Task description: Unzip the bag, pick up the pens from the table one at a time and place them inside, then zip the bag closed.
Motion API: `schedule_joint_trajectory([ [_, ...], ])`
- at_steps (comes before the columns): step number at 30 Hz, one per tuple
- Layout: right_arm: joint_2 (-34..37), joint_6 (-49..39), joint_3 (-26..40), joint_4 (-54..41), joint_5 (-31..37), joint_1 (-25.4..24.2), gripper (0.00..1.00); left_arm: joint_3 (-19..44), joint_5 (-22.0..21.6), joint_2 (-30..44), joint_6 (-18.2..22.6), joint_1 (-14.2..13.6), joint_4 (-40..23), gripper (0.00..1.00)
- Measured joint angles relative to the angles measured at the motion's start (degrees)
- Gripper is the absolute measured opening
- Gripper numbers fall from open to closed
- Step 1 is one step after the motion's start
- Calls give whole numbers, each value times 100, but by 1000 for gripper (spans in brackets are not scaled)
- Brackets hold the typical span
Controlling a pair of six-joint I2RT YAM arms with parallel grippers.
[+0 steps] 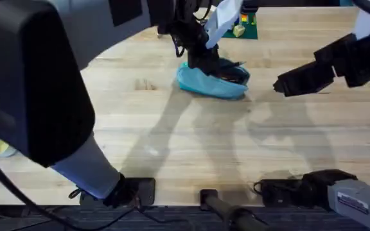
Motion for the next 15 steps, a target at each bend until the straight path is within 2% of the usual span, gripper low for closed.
schedule_joint_trajectory([
  [6, 0, 0, -2, -2, 0, 0, 998, 0, -17, 0, 0, 0, 0, 43],
  [7, 0, 0, 0, -2, 2, 0, 998, 0, -18, 0, 9, 0, 1, 77],
  [12, 0, 0, -2, -2, 0, 0, 997, 0, -22, 0, 22, 0, 0, 868],
  [13, 0, 0, -2, -2, 0, 0, 997, 0, -15, 0, 9, 0, -2, 961],
  [15, 2, 0, -2, -2, 0, 0, 997, 0, -16, 0, 16, 0, -2, 990],
])
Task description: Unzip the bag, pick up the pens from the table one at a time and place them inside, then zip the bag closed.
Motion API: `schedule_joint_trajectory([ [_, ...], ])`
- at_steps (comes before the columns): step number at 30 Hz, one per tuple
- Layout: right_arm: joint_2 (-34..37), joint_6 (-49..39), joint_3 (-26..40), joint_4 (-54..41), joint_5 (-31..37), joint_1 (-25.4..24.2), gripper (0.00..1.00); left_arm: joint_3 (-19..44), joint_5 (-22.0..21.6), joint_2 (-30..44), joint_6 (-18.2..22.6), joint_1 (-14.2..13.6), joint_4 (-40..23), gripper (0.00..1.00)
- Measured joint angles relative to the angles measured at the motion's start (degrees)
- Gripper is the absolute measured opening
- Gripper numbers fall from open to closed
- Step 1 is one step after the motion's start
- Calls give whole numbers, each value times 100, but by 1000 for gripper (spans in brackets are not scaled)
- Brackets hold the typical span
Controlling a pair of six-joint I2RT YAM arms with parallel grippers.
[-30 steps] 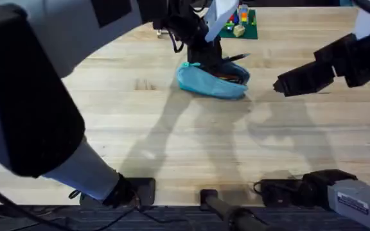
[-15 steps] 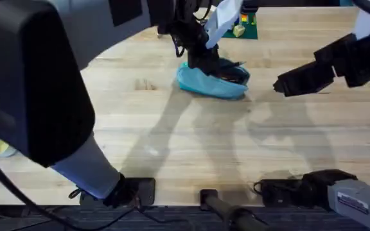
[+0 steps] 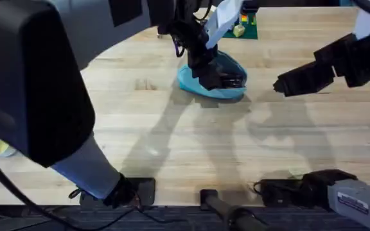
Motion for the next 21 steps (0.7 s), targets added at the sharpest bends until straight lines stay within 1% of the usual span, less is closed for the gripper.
schedule_joint_trajectory([
  [18, -2, 0, 0, 0, 0, 0, 998, 2, -1, -2, -3, 0, 70, 993],
  [21, -2, 0, 0, 0, 0, 0, 998, 26, -4, -4, -66, 0, 70, 994],
])
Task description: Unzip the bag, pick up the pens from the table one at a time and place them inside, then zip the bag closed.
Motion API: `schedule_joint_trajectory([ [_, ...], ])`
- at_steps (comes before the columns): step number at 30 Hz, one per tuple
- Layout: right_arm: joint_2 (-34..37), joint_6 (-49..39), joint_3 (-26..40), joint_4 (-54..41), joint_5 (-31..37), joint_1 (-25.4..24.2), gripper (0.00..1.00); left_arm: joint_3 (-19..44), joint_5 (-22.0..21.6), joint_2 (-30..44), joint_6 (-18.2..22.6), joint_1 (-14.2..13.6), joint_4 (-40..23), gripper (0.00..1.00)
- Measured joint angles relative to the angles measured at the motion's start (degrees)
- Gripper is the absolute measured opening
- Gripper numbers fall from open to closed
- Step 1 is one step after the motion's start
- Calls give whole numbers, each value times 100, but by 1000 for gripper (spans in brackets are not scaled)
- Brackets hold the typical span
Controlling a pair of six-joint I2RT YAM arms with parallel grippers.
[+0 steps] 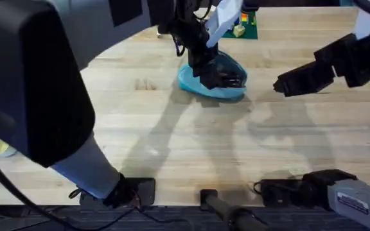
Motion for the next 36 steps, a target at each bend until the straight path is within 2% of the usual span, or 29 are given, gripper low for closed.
schedule_joint_trajectory([
  [5, 1, 0, 0, 0, 0, 0, 998, 170, -47, -105, -106, 0, -11, 994],
  [11, 0, 0, 0, 0, 0, 0, 997, 285, -340, -670, -215, 0, -47, 994],
  [20, 2, 0, 0, 0, -13, 0, 997, 334, -612, -1291, -321, 2, -846, 993],
  [24, 0, 0, 0, 0, -15, 0, 997, 334, -671, -1495, -321, 92, -1266, 993],
  [27, 0, 0, 0, 0, -15, 0, 997, 334, -634, -1638, -321, 320, -1556, 994],
  [36, 0, 0, 0, 0, -15, 0, 997, 334, 191, -1703, -326, 1582, -2056, 995],
])
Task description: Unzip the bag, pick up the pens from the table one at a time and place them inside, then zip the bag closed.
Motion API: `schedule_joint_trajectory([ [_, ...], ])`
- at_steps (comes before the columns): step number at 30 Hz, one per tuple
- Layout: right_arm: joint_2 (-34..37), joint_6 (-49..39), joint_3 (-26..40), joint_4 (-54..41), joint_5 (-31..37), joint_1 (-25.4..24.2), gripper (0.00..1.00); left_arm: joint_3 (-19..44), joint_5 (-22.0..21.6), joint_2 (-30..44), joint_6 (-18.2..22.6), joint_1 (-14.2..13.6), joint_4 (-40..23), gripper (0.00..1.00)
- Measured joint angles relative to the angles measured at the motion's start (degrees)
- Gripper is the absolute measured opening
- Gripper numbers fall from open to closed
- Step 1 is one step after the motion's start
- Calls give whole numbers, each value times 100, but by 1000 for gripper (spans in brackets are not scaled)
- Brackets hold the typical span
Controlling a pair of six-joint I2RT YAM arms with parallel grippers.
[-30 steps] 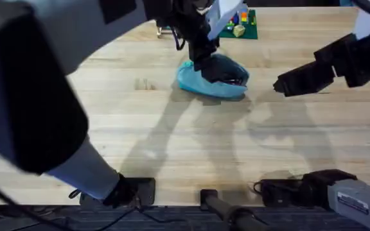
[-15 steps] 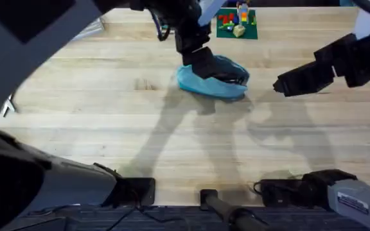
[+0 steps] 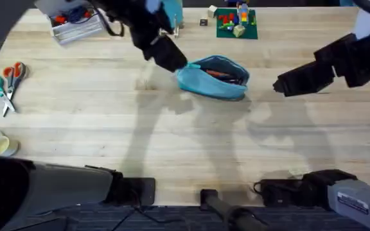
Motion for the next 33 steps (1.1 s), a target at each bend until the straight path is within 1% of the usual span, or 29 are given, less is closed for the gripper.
schedule_joint_trajectory([
  [4, 0, 0, 0, 0, 0, 0, 997, 0, 266, 0, -15, 468, -8, 995],
  [9, 0, 0, 0, 0, 0, 0, 997, 0, 377, 0, -15, 872, 107, 995],
  [13, 2, 0, 0, 0, 0, 0, 997, 0, 421, 0, -15, 1054, 230, 995],
  [20, 0, 0, 0, 0, 0, 0, 997, 0, 452, 0, 42, 1089, 226, 993],
  [23, 0, 0, 0, 0, 0, 0, 997, 0, 552, 0, 347, 1102, 50, 993],
  [26, 2, 0, 0, 0, 0, 0, 997, 0, 820, 0, 764, 1174, -265, 993],
  [30, 0, 0, 0, 0, 0, 0, 998, -3, 1342, 0, 1341, 1449, -461, 993],
  [33, 0, 0, 0, 0, 0, 0, 998, -41, 1708, 0, 1660, 1689, -504, 993],
])
